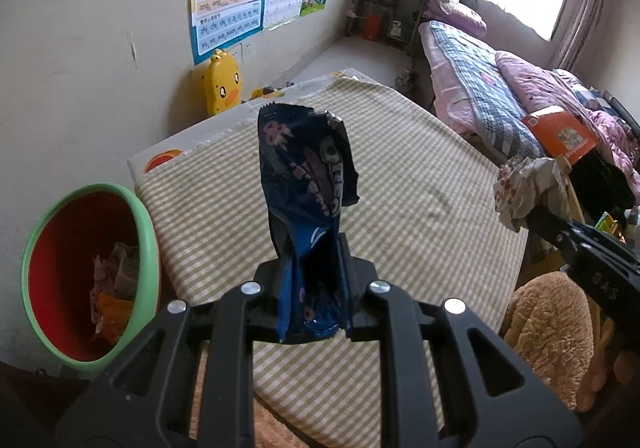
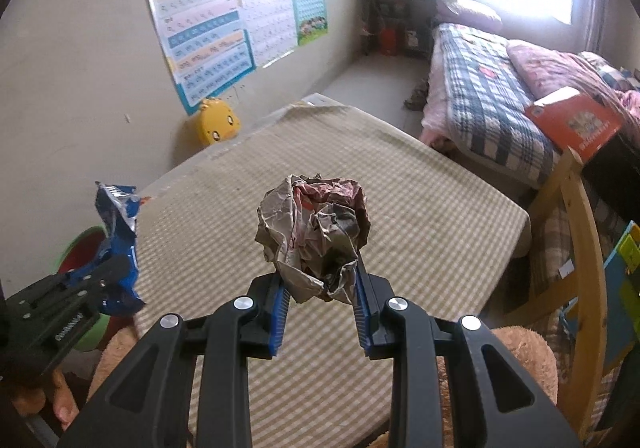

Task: Collect trash
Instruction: 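Lift the blue wrapper and brown paper and carry them toward the red bucket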

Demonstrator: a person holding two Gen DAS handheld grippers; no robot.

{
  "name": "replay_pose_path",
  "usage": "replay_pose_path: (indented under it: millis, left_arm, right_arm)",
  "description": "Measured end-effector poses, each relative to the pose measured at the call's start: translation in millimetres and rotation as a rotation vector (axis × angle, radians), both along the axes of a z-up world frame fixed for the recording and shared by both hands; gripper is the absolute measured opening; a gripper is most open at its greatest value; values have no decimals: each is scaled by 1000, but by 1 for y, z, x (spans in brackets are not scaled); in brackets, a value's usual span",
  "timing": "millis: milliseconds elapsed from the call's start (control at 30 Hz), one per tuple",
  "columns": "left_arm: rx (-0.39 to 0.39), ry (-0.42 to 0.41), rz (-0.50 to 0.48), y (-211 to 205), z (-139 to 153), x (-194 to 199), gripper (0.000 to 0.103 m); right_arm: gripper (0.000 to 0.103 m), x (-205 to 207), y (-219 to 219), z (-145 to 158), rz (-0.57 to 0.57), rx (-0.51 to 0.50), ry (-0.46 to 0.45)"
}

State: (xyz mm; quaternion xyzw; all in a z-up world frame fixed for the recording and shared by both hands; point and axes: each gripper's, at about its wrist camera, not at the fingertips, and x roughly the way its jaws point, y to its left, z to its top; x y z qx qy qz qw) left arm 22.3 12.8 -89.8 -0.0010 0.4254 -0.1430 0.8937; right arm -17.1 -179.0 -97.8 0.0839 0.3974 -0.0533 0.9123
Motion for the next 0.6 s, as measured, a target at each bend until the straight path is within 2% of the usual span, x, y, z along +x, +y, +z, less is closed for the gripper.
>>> replay_pose_path:
  millis: [233, 600]
  left_arm:
    - [-10, 3, 25, 13, -2, 2, 17]
    - [-23, 16, 58, 30, -8, 6, 18]
  right_arm:
    - [26, 3, 15, 9, 36, -11, -14]
    - [26, 9, 32, 6, 70, -23, 5]
